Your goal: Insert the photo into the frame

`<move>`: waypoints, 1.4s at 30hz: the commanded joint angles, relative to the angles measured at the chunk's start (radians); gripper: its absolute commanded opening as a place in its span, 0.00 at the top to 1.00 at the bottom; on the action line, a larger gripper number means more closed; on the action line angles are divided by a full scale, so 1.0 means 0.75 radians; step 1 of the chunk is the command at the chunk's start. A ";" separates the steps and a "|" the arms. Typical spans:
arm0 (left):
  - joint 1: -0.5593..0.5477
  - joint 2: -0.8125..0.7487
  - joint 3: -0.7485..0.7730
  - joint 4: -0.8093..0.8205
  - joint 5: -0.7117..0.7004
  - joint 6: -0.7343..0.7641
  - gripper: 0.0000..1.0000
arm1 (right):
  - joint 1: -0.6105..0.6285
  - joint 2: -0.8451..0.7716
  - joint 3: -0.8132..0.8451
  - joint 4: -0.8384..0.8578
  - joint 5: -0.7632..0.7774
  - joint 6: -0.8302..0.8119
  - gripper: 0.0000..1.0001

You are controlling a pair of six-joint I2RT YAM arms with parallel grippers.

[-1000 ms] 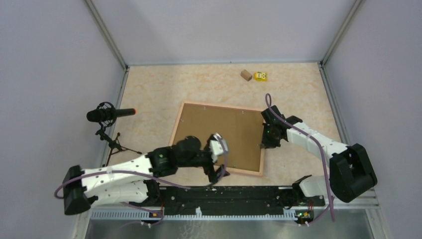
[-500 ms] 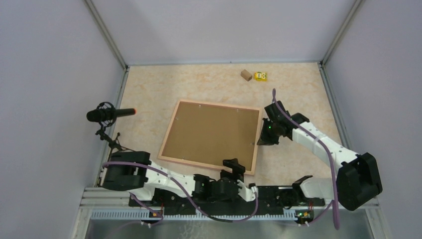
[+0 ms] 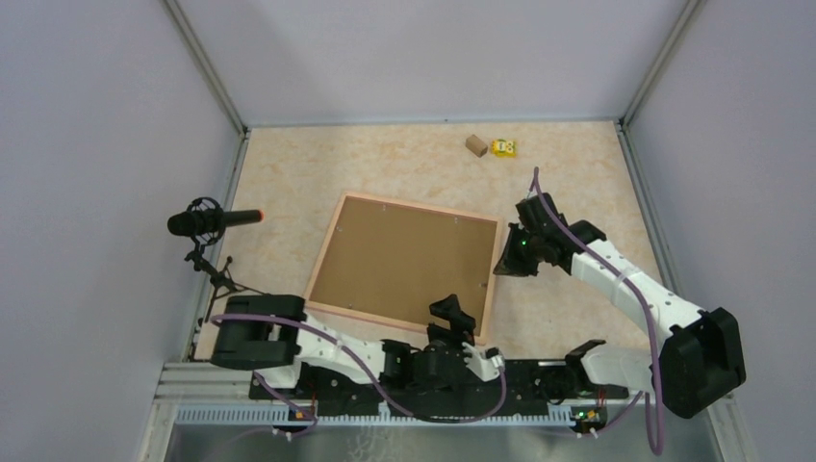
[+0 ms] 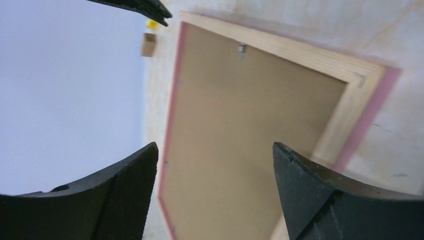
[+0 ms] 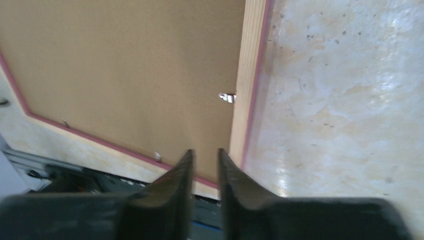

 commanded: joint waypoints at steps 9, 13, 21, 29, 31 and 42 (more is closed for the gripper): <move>0.254 -0.925 -0.175 -0.340 0.747 -0.638 0.01 | 0.101 0.322 -0.166 0.157 -0.193 -0.044 0.35; 0.278 -0.977 -0.167 -0.367 0.739 -0.675 0.01 | 0.152 0.430 -0.187 0.179 -0.146 0.005 0.47; 0.281 -0.731 -0.091 -0.450 0.855 -0.653 0.01 | 0.153 0.657 0.011 -0.145 0.064 0.063 1.00; 0.189 -0.460 -0.033 -0.410 0.896 -0.534 0.01 | 0.138 0.491 0.172 -0.345 0.237 0.115 1.00; 0.161 -0.431 -0.043 -0.372 0.827 -0.492 0.01 | 0.107 0.434 0.178 -0.341 0.185 0.099 1.00; 0.035 -0.009 -0.064 0.117 -0.014 -0.070 0.01 | 0.042 0.352 0.224 -0.367 0.061 0.066 1.00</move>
